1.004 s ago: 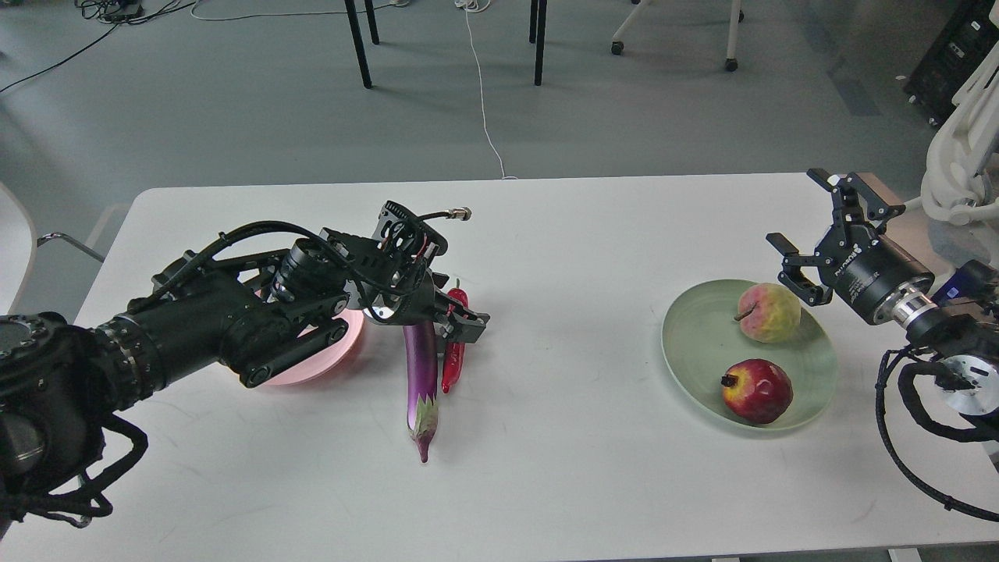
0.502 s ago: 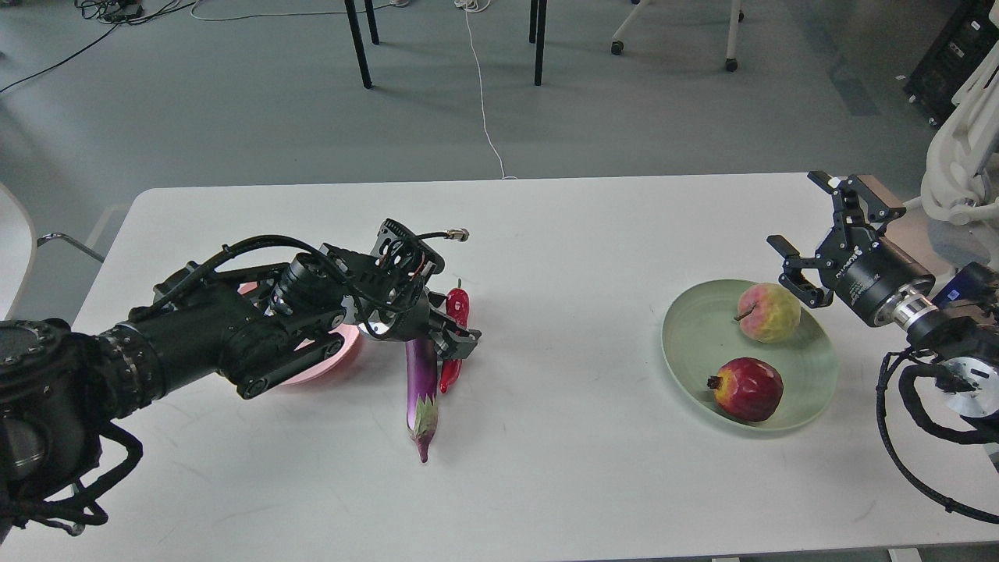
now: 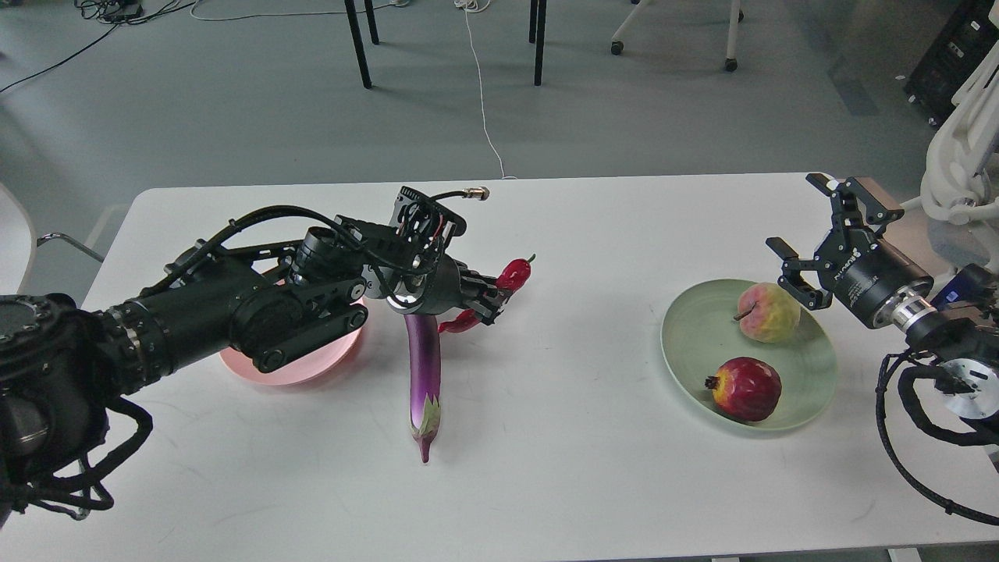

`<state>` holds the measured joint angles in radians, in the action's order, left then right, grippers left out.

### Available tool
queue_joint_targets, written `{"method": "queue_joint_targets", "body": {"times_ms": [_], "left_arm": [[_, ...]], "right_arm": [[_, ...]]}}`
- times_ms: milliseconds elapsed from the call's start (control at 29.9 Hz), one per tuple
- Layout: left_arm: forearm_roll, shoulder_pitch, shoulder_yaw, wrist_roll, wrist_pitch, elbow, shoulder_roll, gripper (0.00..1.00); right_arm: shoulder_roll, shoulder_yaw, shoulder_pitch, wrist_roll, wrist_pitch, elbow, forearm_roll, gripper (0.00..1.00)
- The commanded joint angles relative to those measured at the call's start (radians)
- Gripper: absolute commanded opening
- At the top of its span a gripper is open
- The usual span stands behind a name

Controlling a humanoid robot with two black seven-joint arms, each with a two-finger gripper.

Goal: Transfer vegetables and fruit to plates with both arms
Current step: 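Lift the chili onto the pink plate and open the left gripper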

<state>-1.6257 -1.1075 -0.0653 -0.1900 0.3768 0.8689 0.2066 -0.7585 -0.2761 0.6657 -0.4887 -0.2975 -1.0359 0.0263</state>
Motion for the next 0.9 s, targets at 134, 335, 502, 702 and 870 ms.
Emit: {"method": "queue_joint_targets", "body": {"times_ms": [134, 335, 502, 702, 870], "left_arm": [[0.149, -0.029, 0.002, 0.018, 0.013, 0.036, 0.204, 0.12], [0.239, 0.057, 0.002, 0.035, 0.025, 0.103, 0.394, 0.12], [0.354, 0.119, 0.002, 0.093, 0.011, 0.171, 0.493, 0.13], [0.353, 0.193, 0.001, 0.087, -0.048, 0.174, 0.525, 0.21], [0.342, 0.215, 0.001, 0.075, -0.056, 0.182, 0.566, 0.68]], "right_arm": [[0.008, 0.000, 0.000, 0.000, 0.032, -0.001, -0.008, 0.99], [0.010, -0.002, 0.000, 0.000, 0.038, -0.001, -0.034, 0.99], [0.010, -0.002, -0.001, 0.000, 0.038, -0.001, -0.034, 0.99], [0.010, -0.002, -0.001, 0.000, 0.041, -0.006, -0.034, 0.99], [0.008, -0.005, 0.000, 0.000, 0.041, -0.007, -0.034, 0.99]]}}
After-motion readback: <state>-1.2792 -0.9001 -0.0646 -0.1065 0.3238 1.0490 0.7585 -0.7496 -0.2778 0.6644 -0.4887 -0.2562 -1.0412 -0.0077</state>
